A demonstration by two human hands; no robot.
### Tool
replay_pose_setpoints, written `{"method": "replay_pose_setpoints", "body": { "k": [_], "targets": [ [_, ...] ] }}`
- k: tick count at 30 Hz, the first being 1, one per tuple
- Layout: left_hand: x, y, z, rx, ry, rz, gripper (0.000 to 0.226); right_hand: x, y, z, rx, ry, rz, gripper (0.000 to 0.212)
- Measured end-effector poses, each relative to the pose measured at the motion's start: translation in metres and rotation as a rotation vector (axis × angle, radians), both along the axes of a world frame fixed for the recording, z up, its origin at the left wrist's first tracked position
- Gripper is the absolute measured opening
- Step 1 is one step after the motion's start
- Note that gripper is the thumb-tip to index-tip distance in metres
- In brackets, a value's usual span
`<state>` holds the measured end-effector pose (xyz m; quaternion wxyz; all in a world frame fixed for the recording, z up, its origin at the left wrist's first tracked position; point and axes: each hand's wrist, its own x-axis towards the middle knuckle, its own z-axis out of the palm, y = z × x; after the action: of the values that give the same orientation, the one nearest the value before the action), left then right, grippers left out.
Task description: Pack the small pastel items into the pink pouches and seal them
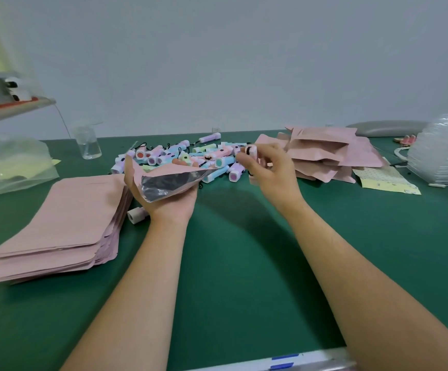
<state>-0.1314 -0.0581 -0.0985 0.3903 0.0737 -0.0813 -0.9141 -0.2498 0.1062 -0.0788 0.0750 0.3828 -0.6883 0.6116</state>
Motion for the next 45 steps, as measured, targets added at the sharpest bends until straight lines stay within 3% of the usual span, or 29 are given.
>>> {"method": "replay_pose_setpoints", "body": {
  "k": [5,10,14,20,26,30,36,39,43,45],
  "targets": [
    [0.002,0.005,0.002,-0.101,-0.017,0.0,0.077,0.027,0.008,0.032,-0.424,-0.427,0.519,0.021],
    [-0.002,0.008,0.002,-0.205,-0.002,-0.072,0.083,0.054,-0.001,0.034,-0.331,-0.4,0.643,0.018],
    [-0.006,0.016,0.006,-0.408,0.064,-0.125,0.093,0.061,-0.005,0.031,-0.183,-0.239,0.536,0.03],
    [-0.009,0.015,0.002,-0.403,0.004,-0.094,0.097,0.058,-0.004,0.03,-0.215,-0.065,0.35,0.016],
    [-0.01,0.019,-0.001,-0.419,-0.056,-0.08,0.077,0.057,-0.003,0.018,0.119,0.623,-0.021,0.024],
    [-0.007,0.028,0.001,-0.505,-0.01,-0.104,0.078,0.057,-0.001,0.022,0.326,0.615,-0.081,0.036],
    [-0.01,0.036,-0.001,-0.564,0.071,-0.139,0.09,0.064,-0.001,0.025,0.185,0.641,-0.056,0.029],
    [-0.014,0.036,-0.003,-0.636,0.138,-0.179,0.091,0.064,-0.003,0.026,0.343,0.668,-0.085,0.033],
    [-0.021,0.03,-0.007,-0.785,0.276,-0.251,0.119,0.063,-0.01,0.025,0.58,0.739,-0.335,0.036],
    [-0.021,0.029,-0.007,-0.77,0.224,-0.28,0.124,0.061,-0.011,0.021,0.702,0.695,-0.348,0.032]
  ]
}}
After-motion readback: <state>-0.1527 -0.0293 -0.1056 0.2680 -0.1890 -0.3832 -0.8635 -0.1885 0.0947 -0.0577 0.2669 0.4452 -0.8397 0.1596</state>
